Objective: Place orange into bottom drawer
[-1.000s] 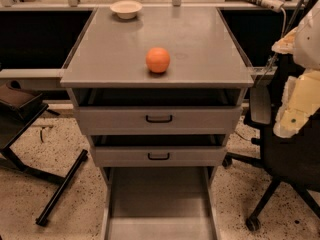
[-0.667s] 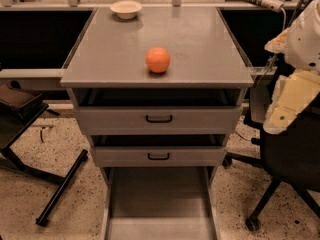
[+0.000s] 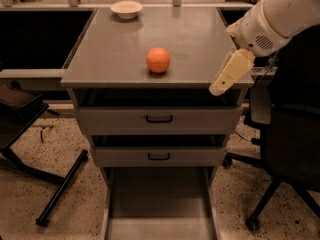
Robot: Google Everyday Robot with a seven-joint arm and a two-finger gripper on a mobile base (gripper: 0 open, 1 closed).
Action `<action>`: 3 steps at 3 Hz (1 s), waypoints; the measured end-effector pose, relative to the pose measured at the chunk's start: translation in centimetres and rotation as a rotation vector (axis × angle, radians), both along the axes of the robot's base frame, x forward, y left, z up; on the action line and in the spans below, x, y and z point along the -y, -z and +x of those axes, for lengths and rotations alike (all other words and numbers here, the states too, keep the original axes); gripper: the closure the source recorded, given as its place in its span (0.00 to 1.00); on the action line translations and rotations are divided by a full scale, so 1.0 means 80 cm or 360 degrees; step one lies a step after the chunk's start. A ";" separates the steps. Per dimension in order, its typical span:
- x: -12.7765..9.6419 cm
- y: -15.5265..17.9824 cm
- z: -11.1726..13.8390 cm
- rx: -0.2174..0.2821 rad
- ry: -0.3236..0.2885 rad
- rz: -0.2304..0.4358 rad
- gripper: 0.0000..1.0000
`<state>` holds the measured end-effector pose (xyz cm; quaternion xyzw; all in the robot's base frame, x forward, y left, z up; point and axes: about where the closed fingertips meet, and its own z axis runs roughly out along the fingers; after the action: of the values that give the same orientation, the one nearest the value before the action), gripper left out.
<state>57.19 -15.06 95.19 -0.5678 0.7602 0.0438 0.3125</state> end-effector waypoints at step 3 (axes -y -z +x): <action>-0.053 0.030 0.039 -0.0024 -0.0180 0.0019 0.00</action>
Offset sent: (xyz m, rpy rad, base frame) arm 0.0131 0.0199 -0.0212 0.0123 0.0187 0.0635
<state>60.32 -10.82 92.78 -0.6078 0.7289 0.0701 0.3072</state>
